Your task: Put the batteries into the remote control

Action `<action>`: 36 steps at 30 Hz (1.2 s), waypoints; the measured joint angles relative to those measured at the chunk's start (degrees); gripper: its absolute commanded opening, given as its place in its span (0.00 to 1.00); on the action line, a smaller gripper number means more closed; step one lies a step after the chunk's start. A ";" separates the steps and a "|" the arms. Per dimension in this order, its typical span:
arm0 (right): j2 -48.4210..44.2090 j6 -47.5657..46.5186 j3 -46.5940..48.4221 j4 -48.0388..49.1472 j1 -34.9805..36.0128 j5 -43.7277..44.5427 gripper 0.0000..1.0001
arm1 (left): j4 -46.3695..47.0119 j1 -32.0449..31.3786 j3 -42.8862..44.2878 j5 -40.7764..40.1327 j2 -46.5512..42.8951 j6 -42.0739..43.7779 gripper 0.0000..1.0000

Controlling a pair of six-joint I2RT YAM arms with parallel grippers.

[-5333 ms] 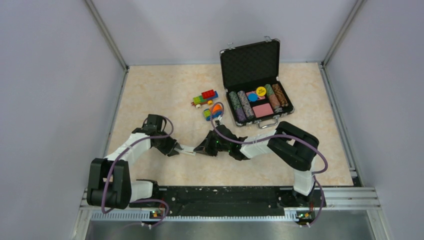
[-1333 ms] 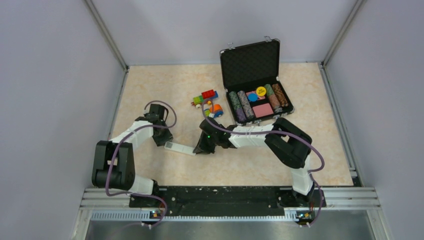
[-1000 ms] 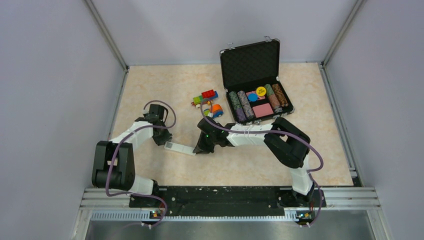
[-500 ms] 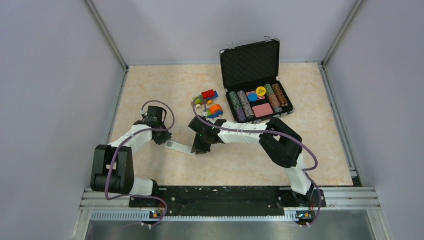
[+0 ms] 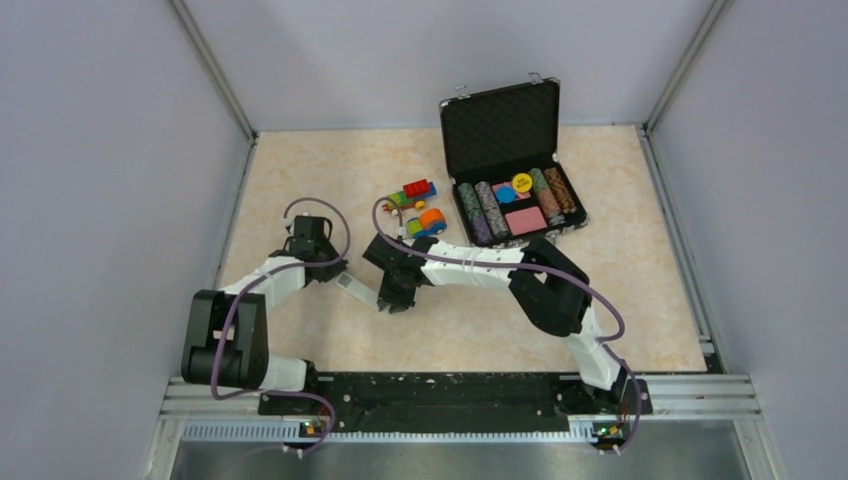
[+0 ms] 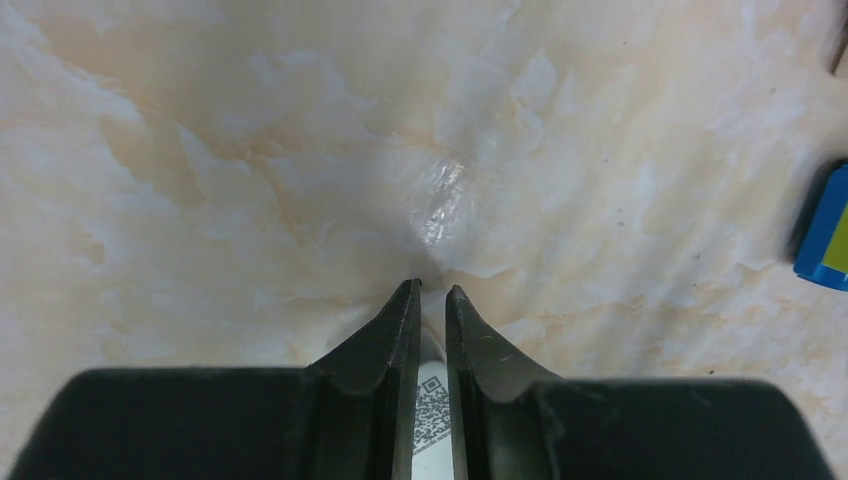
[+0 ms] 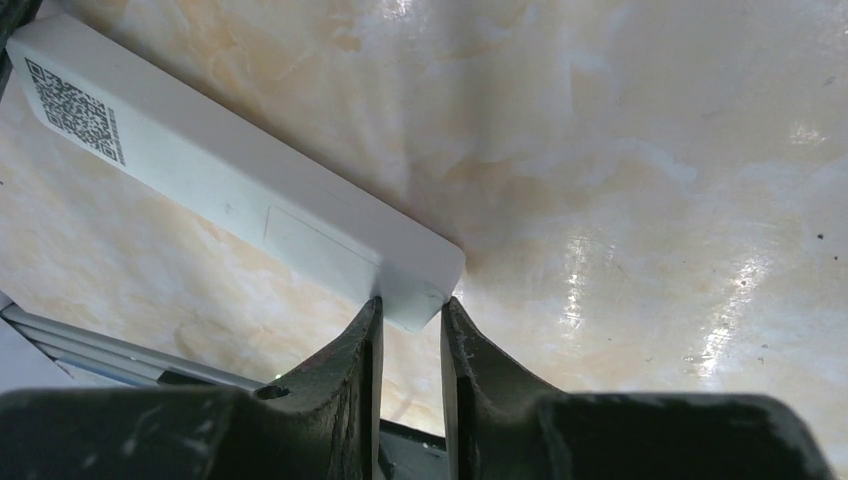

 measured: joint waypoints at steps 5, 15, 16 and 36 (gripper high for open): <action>0.57 0.96 1.29 -1.68 0.33 0.46 0.22 | 4.17 -0.02 -1.40 1.11 0.11 -1.31 0.11; -1.25 2.51 -2.51 3.10 0.33 1.68 0.41 | -0.35 -4.59 -1.07 14.69 0.76 -5.62 0.20; -1.70 2.45 -3.52 4.42 0.37 2.08 0.44 | -1.86 -4.55 -0.22 14.49 0.76 -5.62 0.22; -17.90 -30.62 -21.44 24.76 -1.36 2.56 0.63 | -25.27 0.24 18.25 3.21 -10.58 -3.93 0.59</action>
